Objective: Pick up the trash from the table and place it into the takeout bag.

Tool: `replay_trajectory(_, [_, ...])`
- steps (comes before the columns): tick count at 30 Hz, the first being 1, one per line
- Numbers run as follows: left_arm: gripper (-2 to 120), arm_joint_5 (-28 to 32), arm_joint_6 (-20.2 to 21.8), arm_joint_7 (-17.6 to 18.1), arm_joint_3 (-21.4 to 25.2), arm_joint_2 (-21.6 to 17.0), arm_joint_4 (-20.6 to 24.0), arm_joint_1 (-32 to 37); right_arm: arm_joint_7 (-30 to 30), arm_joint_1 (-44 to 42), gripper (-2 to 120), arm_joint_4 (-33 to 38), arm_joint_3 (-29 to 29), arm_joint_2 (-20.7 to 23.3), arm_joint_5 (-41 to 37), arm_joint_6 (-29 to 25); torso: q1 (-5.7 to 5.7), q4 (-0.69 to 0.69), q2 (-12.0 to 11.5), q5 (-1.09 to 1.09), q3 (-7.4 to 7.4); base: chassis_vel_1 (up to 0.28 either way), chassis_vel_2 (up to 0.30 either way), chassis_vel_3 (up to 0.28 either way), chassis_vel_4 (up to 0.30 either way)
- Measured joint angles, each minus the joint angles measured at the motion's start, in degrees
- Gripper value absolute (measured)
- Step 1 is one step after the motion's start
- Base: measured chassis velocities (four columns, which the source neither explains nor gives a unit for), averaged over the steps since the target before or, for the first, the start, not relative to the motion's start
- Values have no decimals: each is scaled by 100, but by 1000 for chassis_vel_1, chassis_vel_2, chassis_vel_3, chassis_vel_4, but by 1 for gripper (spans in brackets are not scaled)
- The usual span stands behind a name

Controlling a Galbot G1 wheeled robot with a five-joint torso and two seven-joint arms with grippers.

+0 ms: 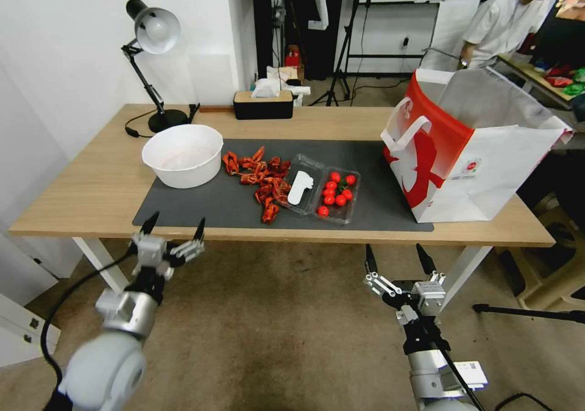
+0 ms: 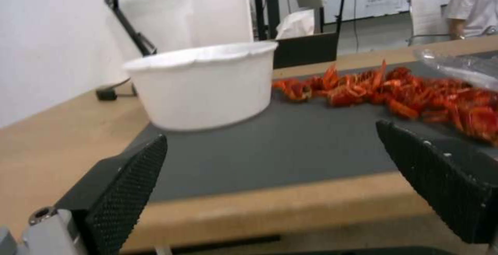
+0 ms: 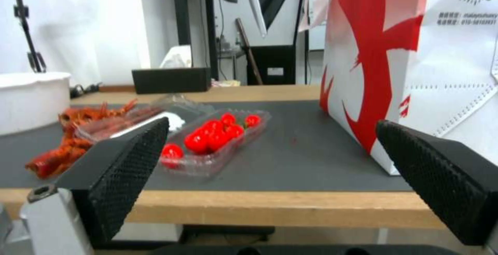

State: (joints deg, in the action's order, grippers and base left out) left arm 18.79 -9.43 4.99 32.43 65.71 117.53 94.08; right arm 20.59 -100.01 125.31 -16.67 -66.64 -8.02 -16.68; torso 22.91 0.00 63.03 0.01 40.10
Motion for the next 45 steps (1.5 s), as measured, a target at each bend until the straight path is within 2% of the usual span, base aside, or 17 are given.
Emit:
replay_trajectory(2, [100,-47,-172,11,-89,203,-91,105,-27,50,100,-40,-6,31,-10,69,0,-1,0,-1,0,0,0,0,0])
replay_trajectory(9, [100,-43,-350,7,-218,360,-254,64,-176,129,100,-149,-11,25,-121,206,1,-1,-1,0,1,0,0,0,0])
replay_trajectory(22, [100,78,-528,-143,-357,401,-474,-96,-303,161,100,-156,-43,20,-158,290,1,-1,-1,-1,1,0,0,0,0])
replay_trajectory(45, [100,95,-522,-154,-368,384,-478,-112,-302,160,100,-160,-49,22,-162,291,1,0,-1,-1,0,0,0,0,0])
